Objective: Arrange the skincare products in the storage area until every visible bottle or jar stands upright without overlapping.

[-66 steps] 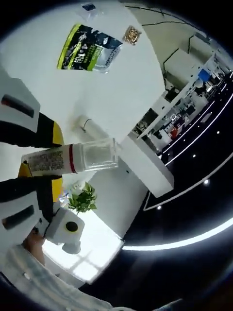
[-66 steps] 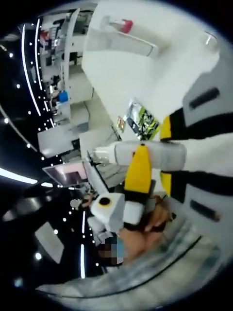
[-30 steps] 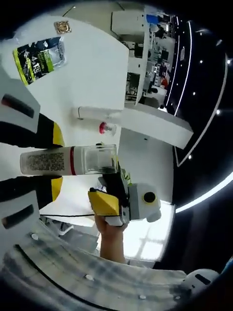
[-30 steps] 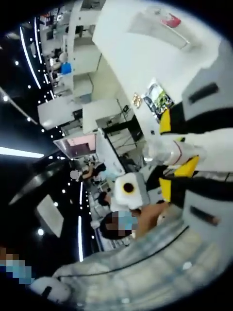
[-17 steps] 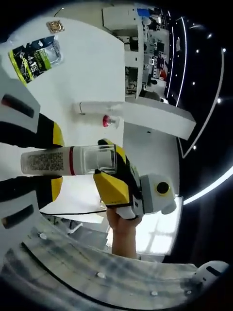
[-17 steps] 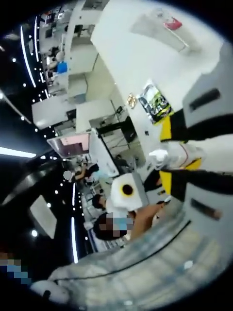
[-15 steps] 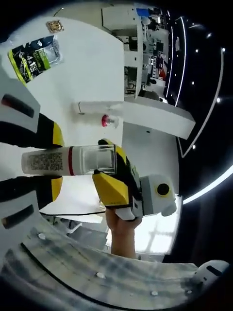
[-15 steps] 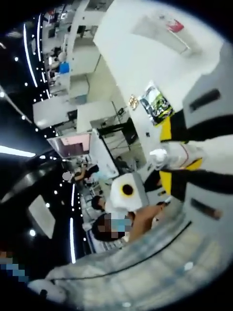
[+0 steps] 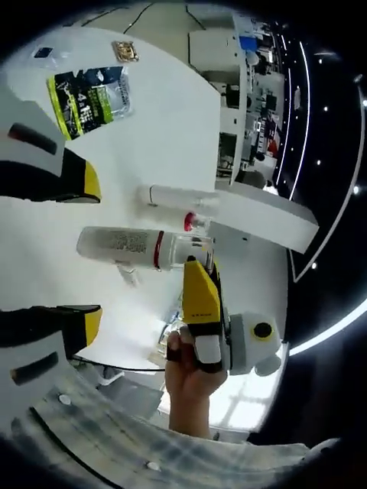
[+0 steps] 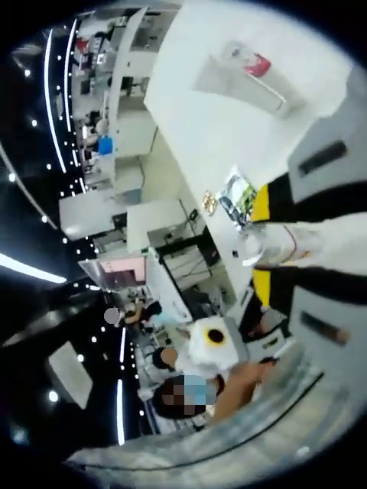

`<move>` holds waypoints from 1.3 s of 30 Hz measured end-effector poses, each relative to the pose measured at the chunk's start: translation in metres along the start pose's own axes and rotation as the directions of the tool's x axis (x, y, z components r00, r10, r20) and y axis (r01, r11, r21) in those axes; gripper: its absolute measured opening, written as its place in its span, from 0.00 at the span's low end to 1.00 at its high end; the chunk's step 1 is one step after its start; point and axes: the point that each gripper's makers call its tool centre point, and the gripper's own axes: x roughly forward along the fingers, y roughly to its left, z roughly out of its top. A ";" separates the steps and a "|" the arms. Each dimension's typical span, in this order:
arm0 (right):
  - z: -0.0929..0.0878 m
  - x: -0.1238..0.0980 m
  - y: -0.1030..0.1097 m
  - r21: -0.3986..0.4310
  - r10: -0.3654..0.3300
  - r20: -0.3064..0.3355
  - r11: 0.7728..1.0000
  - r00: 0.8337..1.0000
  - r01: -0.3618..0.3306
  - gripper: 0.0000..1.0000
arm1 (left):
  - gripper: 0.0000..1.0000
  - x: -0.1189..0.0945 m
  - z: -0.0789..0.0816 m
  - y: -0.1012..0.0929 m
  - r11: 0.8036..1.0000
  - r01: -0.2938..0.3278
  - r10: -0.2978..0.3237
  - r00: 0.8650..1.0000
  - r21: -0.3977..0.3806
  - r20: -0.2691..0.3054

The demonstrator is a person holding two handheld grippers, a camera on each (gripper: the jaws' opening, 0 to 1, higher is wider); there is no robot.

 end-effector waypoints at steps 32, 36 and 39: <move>-0.008 -0.006 -0.101 -0.019 -0.284 0.053 0.958 0.957 0.285 0.18 | 0.68 -0.040 -0.024 -0.005 0.944 -0.176 0.202 0.977 -0.278 0.065; -0.006 -0.013 -0.097 -0.016 -0.287 0.064 0.957 0.956 0.289 0.18 | 0.69 -0.037 -0.017 -0.012 0.952 -0.167 0.191 0.979 -0.255 0.072; -0.005 -0.021 -0.094 -0.014 -0.290 0.075 0.957 0.954 0.291 0.18 | 0.73 -0.037 -0.011 -0.017 0.959 -0.173 0.191 0.979 -0.224 0.065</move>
